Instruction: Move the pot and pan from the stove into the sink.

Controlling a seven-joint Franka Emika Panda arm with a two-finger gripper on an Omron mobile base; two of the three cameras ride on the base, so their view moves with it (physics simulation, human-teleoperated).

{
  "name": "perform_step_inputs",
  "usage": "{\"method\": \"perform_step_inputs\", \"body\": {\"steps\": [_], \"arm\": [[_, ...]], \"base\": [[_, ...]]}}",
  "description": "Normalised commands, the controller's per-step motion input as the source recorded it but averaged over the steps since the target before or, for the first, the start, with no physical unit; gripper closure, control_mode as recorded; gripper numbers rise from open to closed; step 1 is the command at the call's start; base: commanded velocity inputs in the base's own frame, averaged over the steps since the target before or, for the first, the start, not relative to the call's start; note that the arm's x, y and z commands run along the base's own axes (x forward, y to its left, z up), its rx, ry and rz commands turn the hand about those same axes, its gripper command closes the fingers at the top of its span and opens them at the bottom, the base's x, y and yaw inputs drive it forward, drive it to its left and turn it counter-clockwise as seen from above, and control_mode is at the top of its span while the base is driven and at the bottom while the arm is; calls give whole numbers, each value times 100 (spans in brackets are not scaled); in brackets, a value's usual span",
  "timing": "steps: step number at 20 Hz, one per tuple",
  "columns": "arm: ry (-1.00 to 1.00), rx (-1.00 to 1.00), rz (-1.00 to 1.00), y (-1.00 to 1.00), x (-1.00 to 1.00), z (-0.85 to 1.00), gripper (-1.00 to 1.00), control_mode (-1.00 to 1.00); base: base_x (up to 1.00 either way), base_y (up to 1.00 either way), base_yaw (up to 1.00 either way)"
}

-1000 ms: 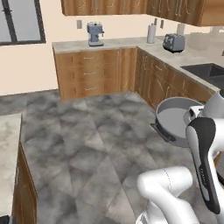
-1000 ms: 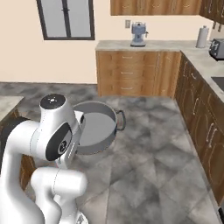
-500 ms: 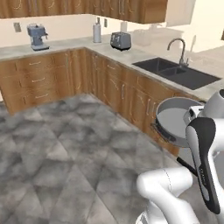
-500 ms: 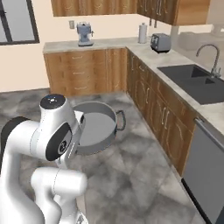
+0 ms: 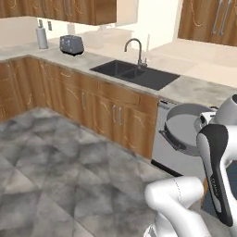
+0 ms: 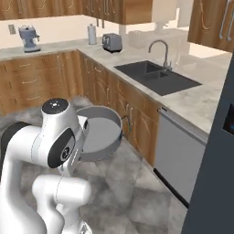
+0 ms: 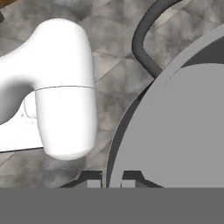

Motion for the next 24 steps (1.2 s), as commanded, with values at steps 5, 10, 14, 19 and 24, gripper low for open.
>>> {"method": "perform_step_inputs", "body": {"steps": [5,10,14,19,24], "arm": [[0,0,0,0,0,0,100,100],[0,0,0,0,0,0,100,100],[0,0,0,0,0,0,100,100],[0,0,0,0,0,0,100,100],[0,0,0,0,0,0,100,100]], "base": [[0,-1,-50],[0,-2,-50],[0,-3,-50],[0,-6,-49],[0,-13,-47]]}}
